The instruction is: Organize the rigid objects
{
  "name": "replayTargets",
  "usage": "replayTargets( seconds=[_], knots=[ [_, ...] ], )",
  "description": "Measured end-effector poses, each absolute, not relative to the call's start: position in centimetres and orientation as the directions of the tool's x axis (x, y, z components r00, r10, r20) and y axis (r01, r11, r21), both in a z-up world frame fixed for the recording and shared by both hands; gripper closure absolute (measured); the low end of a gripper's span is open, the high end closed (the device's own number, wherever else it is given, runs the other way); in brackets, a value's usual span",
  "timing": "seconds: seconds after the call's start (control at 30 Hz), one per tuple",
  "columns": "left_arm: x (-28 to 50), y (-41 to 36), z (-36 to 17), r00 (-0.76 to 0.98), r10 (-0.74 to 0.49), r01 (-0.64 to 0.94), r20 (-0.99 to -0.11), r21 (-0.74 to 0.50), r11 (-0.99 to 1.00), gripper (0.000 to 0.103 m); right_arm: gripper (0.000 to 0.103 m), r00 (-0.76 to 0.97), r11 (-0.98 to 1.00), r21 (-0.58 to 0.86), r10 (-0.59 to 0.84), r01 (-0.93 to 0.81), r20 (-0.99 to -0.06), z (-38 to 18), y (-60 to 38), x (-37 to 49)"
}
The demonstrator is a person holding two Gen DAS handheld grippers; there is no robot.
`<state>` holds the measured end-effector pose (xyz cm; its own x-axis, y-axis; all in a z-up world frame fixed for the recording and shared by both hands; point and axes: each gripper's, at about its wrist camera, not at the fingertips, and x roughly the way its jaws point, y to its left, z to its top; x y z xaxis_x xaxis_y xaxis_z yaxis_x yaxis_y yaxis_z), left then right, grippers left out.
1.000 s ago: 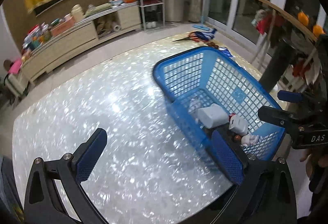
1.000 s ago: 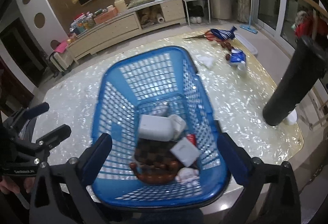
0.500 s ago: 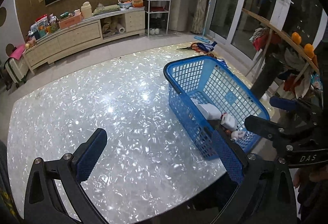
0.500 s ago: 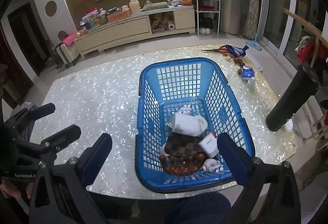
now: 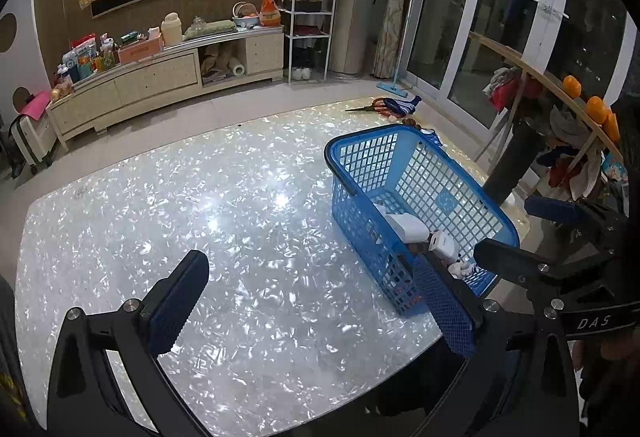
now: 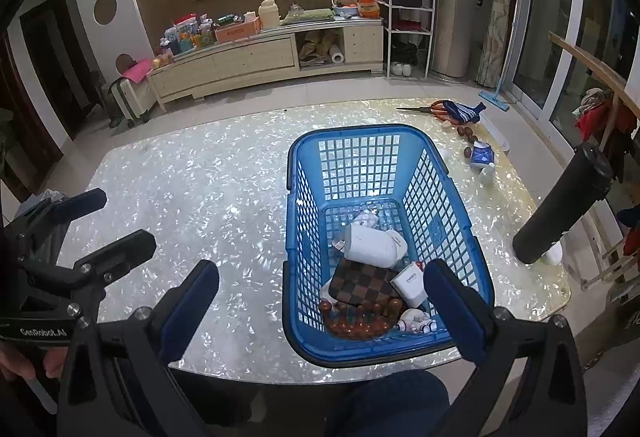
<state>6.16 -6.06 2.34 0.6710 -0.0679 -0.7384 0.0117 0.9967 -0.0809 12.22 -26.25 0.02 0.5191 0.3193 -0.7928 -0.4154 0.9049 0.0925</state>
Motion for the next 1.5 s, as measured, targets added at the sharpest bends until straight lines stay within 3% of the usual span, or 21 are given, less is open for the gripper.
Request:
replayTargets(
  seconds=[1.5],
  knots=[
    [6.17,-6.11,2.74,0.691,-0.072,0.038,-0.719,-0.063,0.997,0.000,0.000,0.521,0.905,0.093,0.320,-0.414,-0.791,0.49,-26.22,11.40]
  ],
)
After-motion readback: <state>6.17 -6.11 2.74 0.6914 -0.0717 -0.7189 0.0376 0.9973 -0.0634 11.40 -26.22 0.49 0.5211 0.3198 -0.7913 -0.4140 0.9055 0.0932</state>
